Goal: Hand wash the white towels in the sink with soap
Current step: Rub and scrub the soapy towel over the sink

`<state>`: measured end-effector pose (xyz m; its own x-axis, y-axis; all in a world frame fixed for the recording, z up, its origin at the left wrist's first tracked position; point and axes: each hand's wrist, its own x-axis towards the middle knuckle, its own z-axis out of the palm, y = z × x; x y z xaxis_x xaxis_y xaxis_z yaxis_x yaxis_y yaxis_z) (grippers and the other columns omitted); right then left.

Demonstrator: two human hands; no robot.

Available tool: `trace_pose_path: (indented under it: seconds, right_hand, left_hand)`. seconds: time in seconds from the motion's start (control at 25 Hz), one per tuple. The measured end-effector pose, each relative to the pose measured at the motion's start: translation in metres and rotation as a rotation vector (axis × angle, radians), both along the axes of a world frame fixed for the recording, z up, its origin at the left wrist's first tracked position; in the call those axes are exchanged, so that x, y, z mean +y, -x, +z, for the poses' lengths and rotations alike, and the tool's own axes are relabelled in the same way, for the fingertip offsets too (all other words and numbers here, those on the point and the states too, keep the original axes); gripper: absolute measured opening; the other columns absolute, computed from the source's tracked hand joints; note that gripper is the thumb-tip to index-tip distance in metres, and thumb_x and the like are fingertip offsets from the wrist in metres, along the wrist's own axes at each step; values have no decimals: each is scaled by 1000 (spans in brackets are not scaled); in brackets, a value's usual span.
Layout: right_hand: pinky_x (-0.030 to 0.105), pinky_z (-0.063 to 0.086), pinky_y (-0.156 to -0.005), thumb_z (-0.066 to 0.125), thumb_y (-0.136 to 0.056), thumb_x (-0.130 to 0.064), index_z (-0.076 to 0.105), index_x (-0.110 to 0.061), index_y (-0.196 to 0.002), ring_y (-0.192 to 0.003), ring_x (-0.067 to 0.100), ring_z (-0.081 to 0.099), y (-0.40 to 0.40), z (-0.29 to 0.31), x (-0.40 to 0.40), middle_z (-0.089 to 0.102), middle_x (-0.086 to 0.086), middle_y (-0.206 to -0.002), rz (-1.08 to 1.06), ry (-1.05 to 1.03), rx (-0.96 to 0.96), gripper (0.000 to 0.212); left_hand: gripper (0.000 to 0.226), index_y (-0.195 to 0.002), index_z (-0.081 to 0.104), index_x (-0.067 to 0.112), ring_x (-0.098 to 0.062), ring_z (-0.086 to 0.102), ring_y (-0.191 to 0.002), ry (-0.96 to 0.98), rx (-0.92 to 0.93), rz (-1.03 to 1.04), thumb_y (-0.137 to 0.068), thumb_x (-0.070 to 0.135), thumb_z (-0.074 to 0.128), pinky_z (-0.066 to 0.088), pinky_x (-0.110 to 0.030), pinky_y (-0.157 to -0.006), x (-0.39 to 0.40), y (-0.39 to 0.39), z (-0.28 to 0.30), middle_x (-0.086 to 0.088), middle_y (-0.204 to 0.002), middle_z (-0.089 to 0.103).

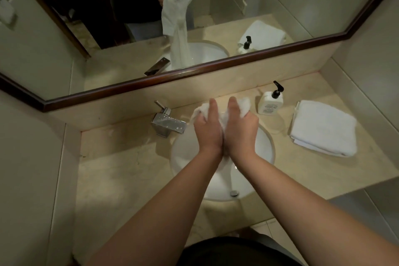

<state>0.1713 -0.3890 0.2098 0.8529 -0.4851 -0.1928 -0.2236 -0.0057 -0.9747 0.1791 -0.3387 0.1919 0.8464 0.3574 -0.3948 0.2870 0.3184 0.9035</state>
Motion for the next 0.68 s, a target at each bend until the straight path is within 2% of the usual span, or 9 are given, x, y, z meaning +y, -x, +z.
trace_pose_path:
  seconds: [0.08, 0.12, 0.2, 0.32, 0.44, 0.52, 0.56, 0.64, 0.68]
  right_hand:
    - [29, 42, -55, 55, -97, -43, 46, -17, -55, -44, 8, 46, -21, 6, -7, 47, -7, -48, -115, -39, 53, 50]
    - [31, 41, -57, 54, -97, -47, 46, -16, -55, -46, 11, 46, -23, 5, -8, 47, -6, -48, -100, -39, 79, 53]
    - [29, 42, -56, 51, -97, -52, 50, -17, -56, -49, 13, 50, -11, 2, -2, 51, -4, -50, 72, 9, 72, 54]
    - [21, 41, -48, 52, -96, -52, 57, -18, -58, -48, 7, 55, 5, -1, 8, 58, -3, -52, 229, 104, 31, 51]
    - [27, 42, -54, 52, -96, -53, 55, -16, -58, -47, 8, 55, -22, -3, 6, 57, -1, -52, 109, 148, 6, 53]
    - [30, 45, -56, 51, -98, -52, 63, -14, -66, -56, 13, 63, -20, -5, 16, 64, 3, -60, 154, 154, -58, 51]
    - [30, 48, -57, 50, -99, -49, 67, -13, -72, -60, 15, 66, -11, -8, 21, 67, 4, -64, 220, 194, -92, 48]
    - [28, 51, -62, 47, -102, -45, 67, -15, -80, -68, 16, 67, 0, -8, 25, 66, 1, -69, 295, 278, -85, 42]
    - [31, 51, -66, 45, -102, -45, 63, -15, -78, -71, 19, 67, -5, -8, 23, 65, 1, -70, 236, 278, -32, 42]
  left_hand:
    - [36, -72, 59, 14, -13, 59, -64, -48, -40, -120, -96, 39, 62, 47, -31, -69, -4, 10, -3, 3, -64, 62]
    - [40, -69, 60, 13, -14, 59, -63, -74, -31, -154, -95, 42, 63, 48, -33, -68, -4, 10, -2, 3, -61, 62]
    - [44, -67, 60, 13, -16, 61, -63, -98, 65, -80, -95, 47, 61, 50, -34, -69, 3, -4, 0, 3, -59, 63]
    - [47, -82, 65, 7, -23, 68, -77, -63, 121, -40, -96, 51, 57, 55, -39, -80, 14, -16, -2, -7, -76, 69]
    - [43, -86, 66, 12, -18, 69, -79, -90, 69, -117, -96, 53, 55, 56, -33, -78, 9, -7, 2, -4, -82, 71]
    - [48, -88, 65, 10, -16, 66, -77, -125, 129, -47, -95, 56, 54, 55, -24, -72, 18, -15, 6, -1, -81, 68]
    - [47, -84, 64, 10, -18, 66, -77, -73, 172, 17, -95, 55, 56, 55, -23, -73, 24, -22, 5, -2, -80, 67]
    - [43, -82, 64, 11, -25, 68, -86, 46, 208, 89, -94, 52, 59, 56, -34, -85, 29, -28, 0, -8, -86, 70]
    - [43, -83, 65, 10, -26, 68, -88, 24, 192, 68, -94, 51, 58, 55, -39, -88, 25, -23, 1, -10, -89, 72]
